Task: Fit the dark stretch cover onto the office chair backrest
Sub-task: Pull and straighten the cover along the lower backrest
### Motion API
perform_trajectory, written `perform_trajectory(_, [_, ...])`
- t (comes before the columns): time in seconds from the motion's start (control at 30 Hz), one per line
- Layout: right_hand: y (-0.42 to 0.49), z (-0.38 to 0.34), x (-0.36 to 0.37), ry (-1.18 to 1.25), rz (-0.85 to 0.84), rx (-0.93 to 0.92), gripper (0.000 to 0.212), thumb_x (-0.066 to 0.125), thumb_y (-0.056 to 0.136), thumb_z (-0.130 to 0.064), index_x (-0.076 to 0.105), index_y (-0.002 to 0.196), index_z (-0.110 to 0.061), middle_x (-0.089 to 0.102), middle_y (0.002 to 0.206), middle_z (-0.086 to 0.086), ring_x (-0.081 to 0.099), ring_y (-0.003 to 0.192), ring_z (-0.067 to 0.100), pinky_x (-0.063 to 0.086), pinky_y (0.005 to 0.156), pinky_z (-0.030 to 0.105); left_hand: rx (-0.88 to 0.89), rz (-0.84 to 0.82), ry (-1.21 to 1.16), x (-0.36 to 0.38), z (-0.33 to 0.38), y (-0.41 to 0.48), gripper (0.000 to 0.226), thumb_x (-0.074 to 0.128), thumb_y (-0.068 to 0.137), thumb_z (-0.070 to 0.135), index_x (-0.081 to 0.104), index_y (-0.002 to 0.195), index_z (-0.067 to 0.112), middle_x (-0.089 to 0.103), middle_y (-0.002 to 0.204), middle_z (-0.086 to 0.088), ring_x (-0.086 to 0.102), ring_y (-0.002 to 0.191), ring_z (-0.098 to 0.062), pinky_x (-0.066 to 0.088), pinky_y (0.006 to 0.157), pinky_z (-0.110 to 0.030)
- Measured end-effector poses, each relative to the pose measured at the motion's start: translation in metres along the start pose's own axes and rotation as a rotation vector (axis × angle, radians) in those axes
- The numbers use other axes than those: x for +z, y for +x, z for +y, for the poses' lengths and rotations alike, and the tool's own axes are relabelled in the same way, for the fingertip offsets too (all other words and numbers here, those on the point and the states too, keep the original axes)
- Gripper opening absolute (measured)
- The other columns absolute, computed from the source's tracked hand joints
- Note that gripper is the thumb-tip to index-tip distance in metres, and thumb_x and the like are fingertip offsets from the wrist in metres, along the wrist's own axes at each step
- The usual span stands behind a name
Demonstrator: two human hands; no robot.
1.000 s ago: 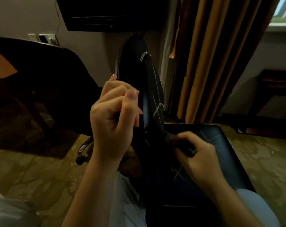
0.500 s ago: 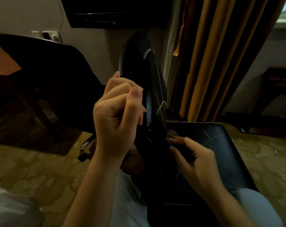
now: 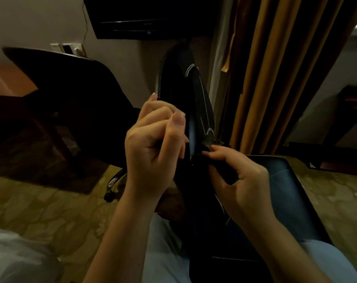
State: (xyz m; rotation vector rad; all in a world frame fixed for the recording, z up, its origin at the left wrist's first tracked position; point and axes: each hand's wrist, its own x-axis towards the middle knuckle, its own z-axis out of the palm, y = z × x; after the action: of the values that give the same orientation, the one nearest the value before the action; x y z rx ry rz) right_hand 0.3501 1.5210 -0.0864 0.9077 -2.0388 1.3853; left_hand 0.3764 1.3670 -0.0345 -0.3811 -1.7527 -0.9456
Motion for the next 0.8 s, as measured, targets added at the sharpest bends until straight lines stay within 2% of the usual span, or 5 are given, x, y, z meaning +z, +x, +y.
perform_trajectory(0.13, [-0.024,0.011,-0.006,-0.033,-0.091,0.083,0.038,0.073,0.078,-0.035,0.063,0.112,-0.022,0.059,0.115,-0.014,0.057,0.112,-0.003,0.045,0.095,0.013,-0.001,0.026,-0.016,0.003,0.0,-0.002,0.052,0.036,0.097,0.01,0.048,0.047,0.012,0.051,0.051,-0.007,0.056,0.078,-0.013,0.031,0.103,-0.03])
perform_trajectory(0.37, [-0.059,0.043,-0.015,-0.096,-0.146,0.249,0.049,0.08,0.069,0.004,0.064,0.1,-0.031,0.055,0.107,-0.033,0.056,0.101,-0.016,0.043,0.087,0.004,0.0,0.06,-0.016,0.007,-0.001,-0.004,0.05,0.036,0.097,0.009,0.047,0.048,0.017,0.048,0.051,0.001,0.056,0.081,-0.004,0.03,0.105,-0.029])
perform_trajectory(0.43, [-0.048,0.037,-0.019,-0.041,-0.118,0.253,0.051,0.077,0.071,0.005,0.063,0.099,-0.035,0.061,0.102,-0.029,0.059,0.097,-0.014,0.045,0.083,0.005,0.008,0.046,-0.003,0.006,0.0,-0.003,0.05,0.036,0.096,0.008,0.047,0.049,0.017,0.049,0.052,0.0,0.056,0.081,-0.005,0.03,0.104,-0.027])
perform_trajectory(0.63, [-0.01,0.0,-0.008,0.07,-0.048,0.026,0.029,0.067,0.08,-0.014,0.065,0.108,-0.018,0.066,0.109,-0.008,0.061,0.106,-0.001,0.049,0.089,0.016,0.006,0.015,0.002,0.002,0.002,0.0,0.049,0.036,0.096,0.007,0.05,0.05,0.015,0.052,0.053,-0.004,0.057,0.078,-0.011,0.03,0.102,-0.023])
perform_trajectory(0.8, [-0.041,0.024,-0.002,-0.013,-0.048,0.096,0.033,0.071,0.074,-0.004,0.066,0.103,-0.021,0.066,0.102,-0.009,0.062,0.099,0.0,0.051,0.085,0.019,0.0,0.009,0.02,0.002,0.001,-0.001,0.052,0.035,0.097,0.008,0.048,0.046,0.011,0.052,0.053,-0.004,0.057,0.079,-0.01,0.03,0.103,-0.026])
